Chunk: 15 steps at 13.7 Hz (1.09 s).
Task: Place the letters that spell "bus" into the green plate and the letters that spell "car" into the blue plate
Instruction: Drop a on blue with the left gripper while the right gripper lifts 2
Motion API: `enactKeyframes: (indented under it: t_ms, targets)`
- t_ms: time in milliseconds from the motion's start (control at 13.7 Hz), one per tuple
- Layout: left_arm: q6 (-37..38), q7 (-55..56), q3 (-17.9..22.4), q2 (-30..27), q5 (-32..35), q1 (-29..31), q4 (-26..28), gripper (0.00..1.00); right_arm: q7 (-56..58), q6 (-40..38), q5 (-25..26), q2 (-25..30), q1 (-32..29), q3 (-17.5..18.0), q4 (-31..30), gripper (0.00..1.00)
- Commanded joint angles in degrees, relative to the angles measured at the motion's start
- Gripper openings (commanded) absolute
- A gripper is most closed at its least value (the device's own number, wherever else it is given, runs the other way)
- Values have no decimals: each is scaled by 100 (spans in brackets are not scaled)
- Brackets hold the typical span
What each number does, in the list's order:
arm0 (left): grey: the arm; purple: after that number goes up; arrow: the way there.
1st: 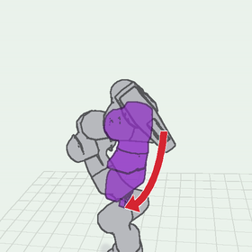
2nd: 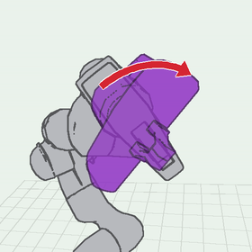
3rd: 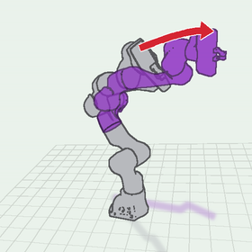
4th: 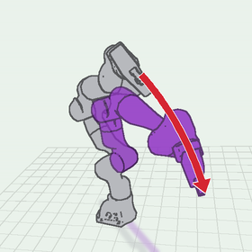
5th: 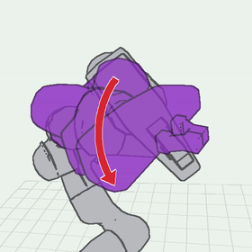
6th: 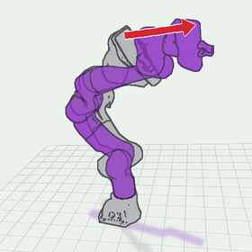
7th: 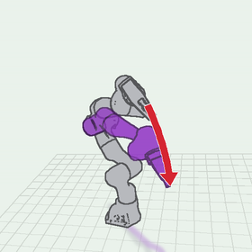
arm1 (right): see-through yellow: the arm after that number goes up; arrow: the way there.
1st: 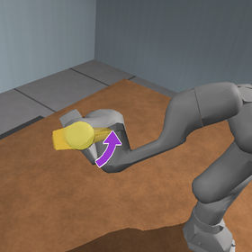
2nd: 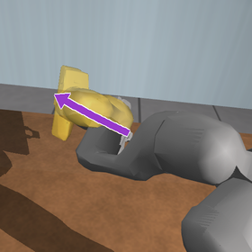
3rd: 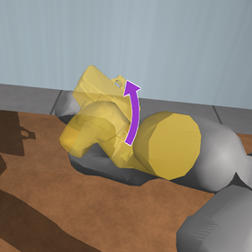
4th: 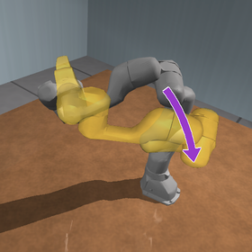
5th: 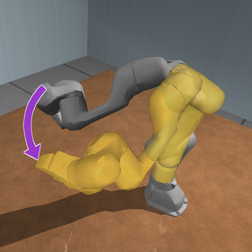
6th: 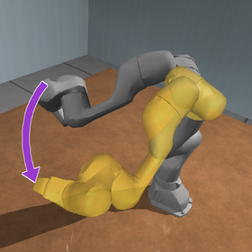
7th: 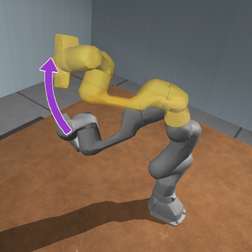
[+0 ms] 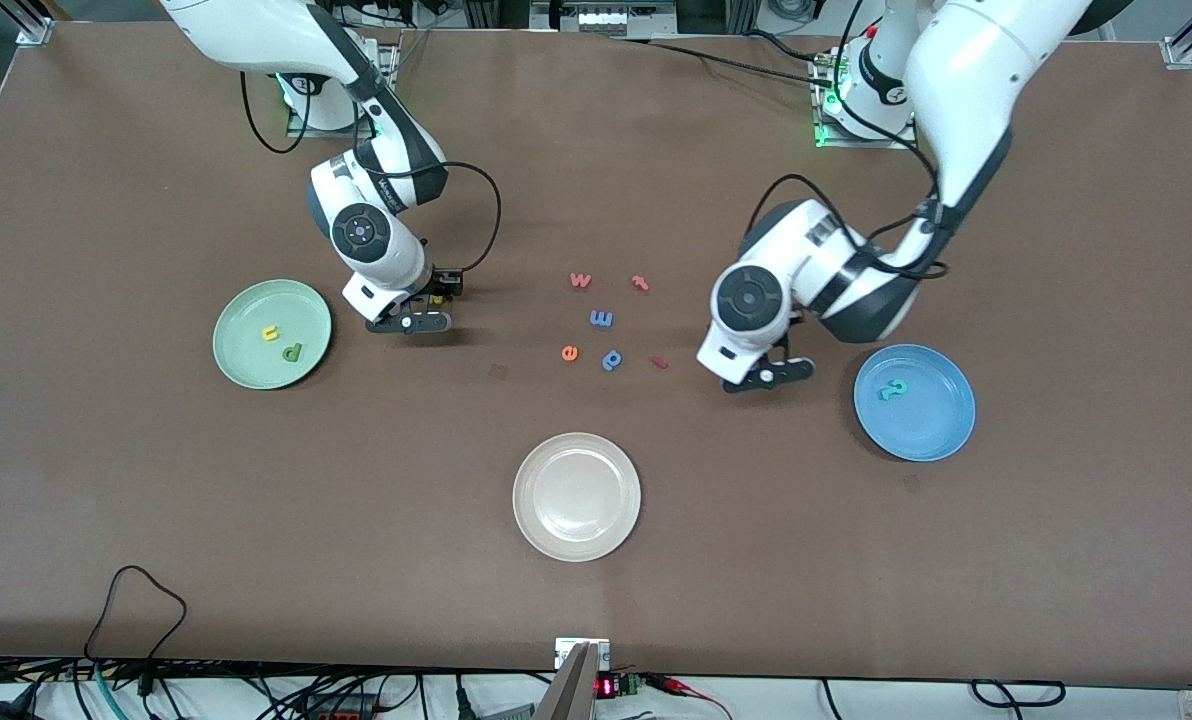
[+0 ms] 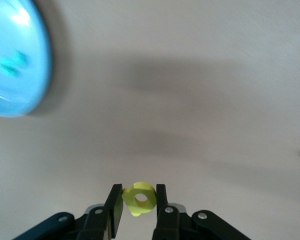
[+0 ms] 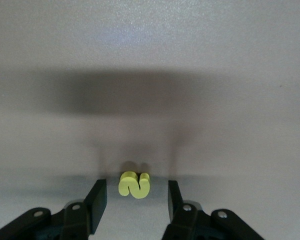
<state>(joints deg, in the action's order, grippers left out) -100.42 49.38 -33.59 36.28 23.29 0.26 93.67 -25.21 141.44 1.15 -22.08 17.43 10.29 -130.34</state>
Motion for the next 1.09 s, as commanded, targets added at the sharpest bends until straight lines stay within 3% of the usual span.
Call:
enactKeyframes:
  t_ms: [0,291,583,729,802,874,1020]
  targets:
    - [251,-1251,10,-6,307,683,-192,19,-342,59,-27,11,15,0,-27,58]
    - [-55,-2913,27,46,369,1625,-280,20,-642,68,-27,-24,50,0,-27,57]
    - [-443,-3513,115,353,598,2030,-192,23,-660,77,-27,-68,111,0,-27,56]
    - [-540,-3567,115,407,598,2031,-69,29,-660,86,-27,-68,138,0,-27,56]
    - [-523,-3567,115,398,589,2039,-69,48,-660,86,-27,-68,147,0,-27,54]
    - [-488,-3550,115,372,589,2022,-69,99,-660,86,-27,-68,147,0,-27,53]
    - [-252,-3576,54,258,589,2039,-147,100,-652,86,-27,-77,147,0,-27,49]
